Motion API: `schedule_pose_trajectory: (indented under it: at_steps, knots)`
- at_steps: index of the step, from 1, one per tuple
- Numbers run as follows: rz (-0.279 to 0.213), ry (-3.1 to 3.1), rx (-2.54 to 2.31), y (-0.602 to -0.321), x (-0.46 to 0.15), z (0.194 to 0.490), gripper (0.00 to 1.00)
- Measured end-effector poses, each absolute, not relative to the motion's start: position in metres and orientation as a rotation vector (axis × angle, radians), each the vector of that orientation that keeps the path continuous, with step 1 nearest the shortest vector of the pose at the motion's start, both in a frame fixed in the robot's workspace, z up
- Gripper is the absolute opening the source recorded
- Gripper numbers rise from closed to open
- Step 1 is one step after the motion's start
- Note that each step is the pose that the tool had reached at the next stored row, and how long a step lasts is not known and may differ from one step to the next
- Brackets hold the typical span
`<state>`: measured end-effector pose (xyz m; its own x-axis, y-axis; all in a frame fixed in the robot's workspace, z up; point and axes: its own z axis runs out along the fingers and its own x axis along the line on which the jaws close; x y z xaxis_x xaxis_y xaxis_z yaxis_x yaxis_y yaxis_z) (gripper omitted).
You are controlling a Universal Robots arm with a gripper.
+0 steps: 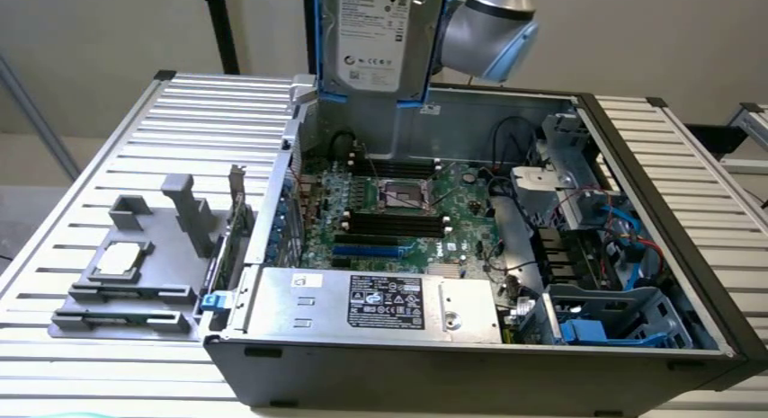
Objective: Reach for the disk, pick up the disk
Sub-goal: 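Pick up the disk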
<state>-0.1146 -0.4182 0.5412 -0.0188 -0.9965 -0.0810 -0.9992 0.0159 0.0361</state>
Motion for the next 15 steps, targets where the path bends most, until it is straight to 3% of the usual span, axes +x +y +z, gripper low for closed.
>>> schedule_pose_trajectory:
  at_steps: [15]
  knots:
    - [0.1,2.201,-2.166,-0.448,-0.072,0.531,0.33]
